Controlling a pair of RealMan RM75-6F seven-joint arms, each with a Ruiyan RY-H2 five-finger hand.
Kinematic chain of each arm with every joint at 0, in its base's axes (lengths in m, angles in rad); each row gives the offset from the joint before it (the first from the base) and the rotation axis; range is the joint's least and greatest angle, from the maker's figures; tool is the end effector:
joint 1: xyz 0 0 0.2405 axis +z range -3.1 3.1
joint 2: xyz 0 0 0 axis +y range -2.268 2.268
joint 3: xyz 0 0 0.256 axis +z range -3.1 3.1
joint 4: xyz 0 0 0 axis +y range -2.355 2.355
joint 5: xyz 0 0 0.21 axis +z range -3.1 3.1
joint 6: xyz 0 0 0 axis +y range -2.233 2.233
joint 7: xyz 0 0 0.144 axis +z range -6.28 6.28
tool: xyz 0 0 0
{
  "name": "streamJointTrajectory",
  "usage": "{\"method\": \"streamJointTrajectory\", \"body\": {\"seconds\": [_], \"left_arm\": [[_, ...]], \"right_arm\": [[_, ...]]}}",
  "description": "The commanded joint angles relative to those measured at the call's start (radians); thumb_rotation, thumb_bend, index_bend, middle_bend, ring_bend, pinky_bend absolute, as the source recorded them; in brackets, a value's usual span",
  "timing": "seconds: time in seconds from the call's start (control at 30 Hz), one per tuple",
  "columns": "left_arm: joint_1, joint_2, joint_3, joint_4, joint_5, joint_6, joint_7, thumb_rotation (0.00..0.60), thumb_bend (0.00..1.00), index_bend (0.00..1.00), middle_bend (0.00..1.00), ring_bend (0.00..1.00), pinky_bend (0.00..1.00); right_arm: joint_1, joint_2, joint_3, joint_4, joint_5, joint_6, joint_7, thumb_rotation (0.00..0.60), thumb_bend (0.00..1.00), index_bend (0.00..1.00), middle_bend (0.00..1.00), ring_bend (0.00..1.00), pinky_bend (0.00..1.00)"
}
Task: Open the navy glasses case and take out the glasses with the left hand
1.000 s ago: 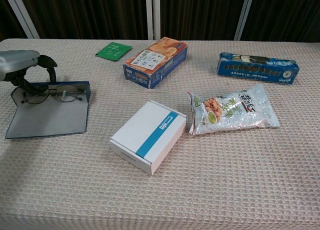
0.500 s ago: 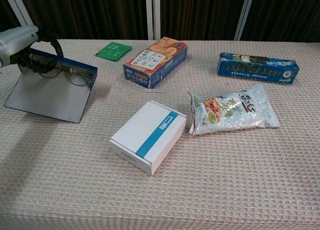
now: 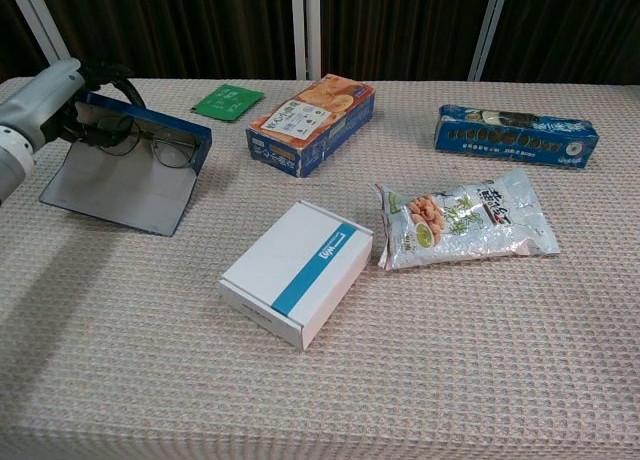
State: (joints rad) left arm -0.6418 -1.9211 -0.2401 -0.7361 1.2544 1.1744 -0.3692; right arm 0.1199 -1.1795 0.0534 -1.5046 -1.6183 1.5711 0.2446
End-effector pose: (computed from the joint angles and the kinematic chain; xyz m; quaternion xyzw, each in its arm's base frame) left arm -0.2360 0.3733 -0.0310 -0.5282 -0.4759 -0.5259 0.4669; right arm -0.2994 -0.1920 0.1541 0.5805 -0.3856 0.4989 0.5151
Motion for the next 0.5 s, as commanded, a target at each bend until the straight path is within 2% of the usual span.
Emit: {"method": "streamJointTrajectory", "body": {"seconds": [0.03, 0.3, 0.4, 0.5], "left_arm": [[-0.004, -0.056, -0.019, 0.089, 0.025, 0.050, -0.079, 0.600, 0.52, 0.43, 0.11, 0.09, 0.12], [-0.015, -0.084, -0.024, 0.171, 0.032, 0.020, -0.101, 0.600, 0.53, 0.43, 0.11, 0.09, 0.12], [-0.019, -0.064, -0.024, 0.159, 0.010, -0.063, -0.051, 0.600, 0.53, 0.41, 0.12, 0.09, 0.12], [-0.026, -0.026, -0.042, 0.103, -0.034, -0.147, 0.030, 0.600, 0.53, 0.39, 0.12, 0.09, 0.12]], "right_arm": [[0.000, 0.001, 0.001, -0.001, 0.001, 0.000, 0.000, 0.600, 0.23, 0.02, 0.14, 0.00, 0.05], [0.002, 0.001, 0.001, -0.003, 0.004, -0.010, -0.001, 0.600, 0.23, 0.02, 0.14, 0.00, 0.05], [0.003, 0.001, 0.000, -0.002, 0.006, -0.015, -0.001, 0.600, 0.23, 0.02, 0.14, 0.00, 0.05], [0.003, 0.001, 0.001, -0.004, 0.005, -0.015, -0.002, 0.600, 0.23, 0.02, 0.14, 0.00, 0.05]]}}
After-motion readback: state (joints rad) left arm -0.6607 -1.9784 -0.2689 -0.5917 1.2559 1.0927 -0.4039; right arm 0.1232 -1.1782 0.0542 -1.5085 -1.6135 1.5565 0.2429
